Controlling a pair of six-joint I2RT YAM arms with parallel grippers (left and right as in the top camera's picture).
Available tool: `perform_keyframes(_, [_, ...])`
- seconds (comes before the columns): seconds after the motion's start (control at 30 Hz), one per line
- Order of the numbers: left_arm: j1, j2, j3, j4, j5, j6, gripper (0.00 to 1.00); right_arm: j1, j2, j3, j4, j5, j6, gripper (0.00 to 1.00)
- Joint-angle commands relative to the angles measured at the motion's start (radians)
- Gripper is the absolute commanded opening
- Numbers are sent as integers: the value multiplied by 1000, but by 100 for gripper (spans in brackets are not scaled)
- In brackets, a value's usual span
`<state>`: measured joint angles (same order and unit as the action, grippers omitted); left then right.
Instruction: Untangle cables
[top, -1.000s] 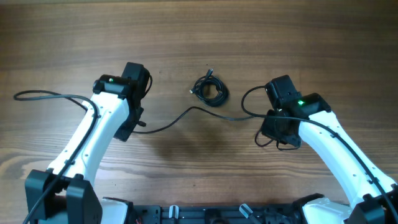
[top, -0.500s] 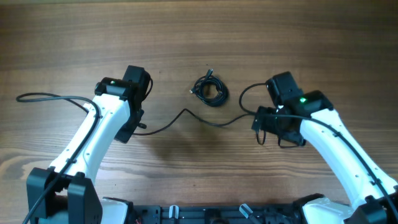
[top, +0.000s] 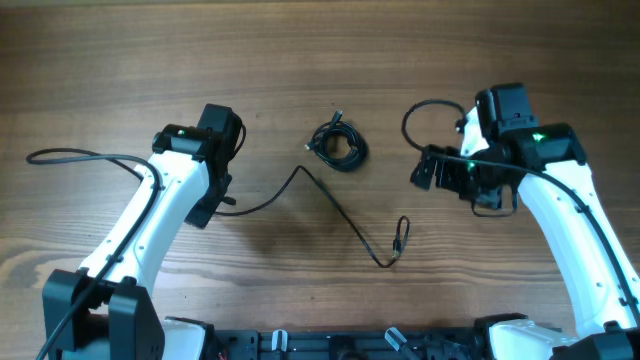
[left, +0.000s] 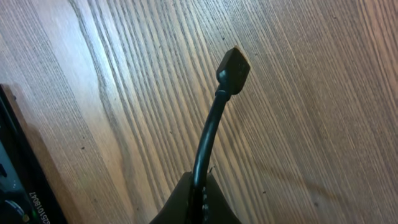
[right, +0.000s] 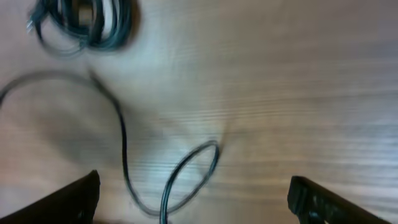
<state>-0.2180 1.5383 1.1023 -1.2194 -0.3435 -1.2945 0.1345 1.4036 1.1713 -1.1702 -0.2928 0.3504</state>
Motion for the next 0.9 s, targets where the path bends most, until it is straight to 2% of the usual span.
perform_keyframes(0.0, [-1, 7, -6, 0, -24, 8, 4, 3, 1, -2, -62, -75, -63, 99])
perform_keyframes(0.17, [-1, 7, -6, 0, -24, 8, 4, 4, 1, -78, -64, -76, -24, 94])
perform_keyframes(0.23, [-1, 7, -6, 1, -24, 8, 4, 8, 1, -163, -5, -146, -7, 95])
perform_keyframes(0.27, [-1, 7, -6, 4, -24, 8, 4, 13, 1, -198, 44, -191, -5, 92])
perform_keyframes(0.4, [-1, 7, -6, 7, -24, 8, 4, 56, 1, -311, 266, -233, 201, 91])
perform_keyframes(0.57, [-1, 7, -6, 8, -24, 8, 4, 154, 1, -321, 340, -155, 365, 88])
perform_keyframes(0.7, [-1, 7, -6, 10, -24, 8, 4, 219, 1, -323, 340, -137, 446, 77])
perform_keyframes(0.8, [-1, 7, -6, 15, -24, 8, 4, 279, 2, -335, 360, -100, 497, 76])
perform_keyframes(0.87, [-1, 7, -6, 14, -24, 8, 4, 289, 5, -348, 374, -76, 524, 64])
